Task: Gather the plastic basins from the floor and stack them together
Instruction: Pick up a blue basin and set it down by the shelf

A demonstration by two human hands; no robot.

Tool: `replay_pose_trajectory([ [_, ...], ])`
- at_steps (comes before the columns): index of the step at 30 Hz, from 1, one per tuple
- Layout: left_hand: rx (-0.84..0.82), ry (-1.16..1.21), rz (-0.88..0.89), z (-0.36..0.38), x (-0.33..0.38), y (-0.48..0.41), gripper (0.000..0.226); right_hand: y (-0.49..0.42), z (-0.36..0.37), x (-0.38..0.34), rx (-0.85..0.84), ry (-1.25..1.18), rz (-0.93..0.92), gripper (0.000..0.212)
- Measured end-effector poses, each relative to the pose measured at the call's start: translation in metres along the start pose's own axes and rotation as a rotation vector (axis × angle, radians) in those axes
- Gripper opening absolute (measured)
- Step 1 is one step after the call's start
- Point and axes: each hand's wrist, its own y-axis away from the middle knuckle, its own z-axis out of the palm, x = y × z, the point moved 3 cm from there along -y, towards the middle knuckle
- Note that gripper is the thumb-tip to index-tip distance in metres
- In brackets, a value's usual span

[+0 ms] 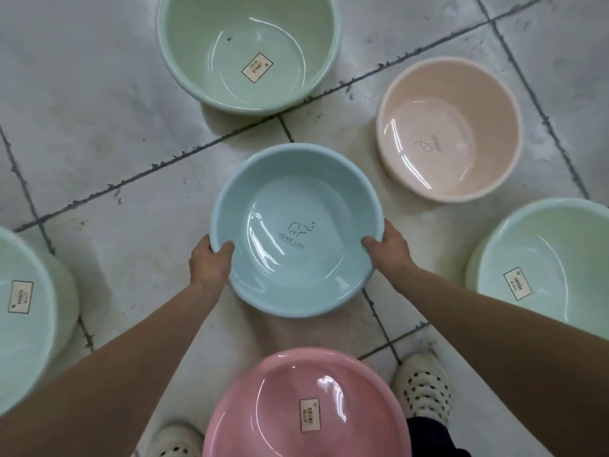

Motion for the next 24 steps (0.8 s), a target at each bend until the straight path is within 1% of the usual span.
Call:
replay_pose_trajectory([
  [3, -0.002, -0.005, 0.018, -0.003, 0.015, 0.005, 0.012, 0.010, -0.012, -0.003, 0.007, -0.036, 0.023, 0.046],
  [8, 0.057, 0.131, 0.065, -0.006, 0.080, 0.041, 0.012, 0.036, -0.059, -0.015, 0.017, -0.139, 0.028, 0.034],
  [10, 0.047, 0.172, 0.092, 0.000, 0.117, 0.055, 0.011, 0.038, -0.088, -0.026, 0.077, -0.152, 0.033, 0.025],
  [12, 0.018, 0.228, 0.116, 0.014, 0.155, 0.065, 0.010, 0.031, -0.121, -0.038, 0.149, -0.179, 0.015, 0.021],
  [15, -0.021, 0.302, 0.156, 0.046, 0.206, 0.075, 0.013, 0.015, -0.172, -0.058, 0.226, -0.220, -0.025, 0.019],
  [18, -0.084, 0.323, 0.200, 0.090, 0.253, 0.075, 0.012, -0.012, -0.223, -0.069, 0.299, -0.229, -0.047, 0.017],
  [21, -0.124, 0.287, 0.238, 0.138, 0.289, 0.064, 0.008, -0.047, -0.262, -0.071, 0.325, -0.217, -0.054, 0.027],
  [23, -0.158, 0.261, 0.259, 0.171, 0.303, 0.053, 0.002, -0.073, -0.281, -0.066, 0.349, -0.238, -0.056, 0.026],
  [24, -0.176, 0.247, 0.269, 0.186, 0.306, 0.048, 0.004, -0.085, -0.286, -0.061, 0.360, -0.245, -0.048, 0.026],
])
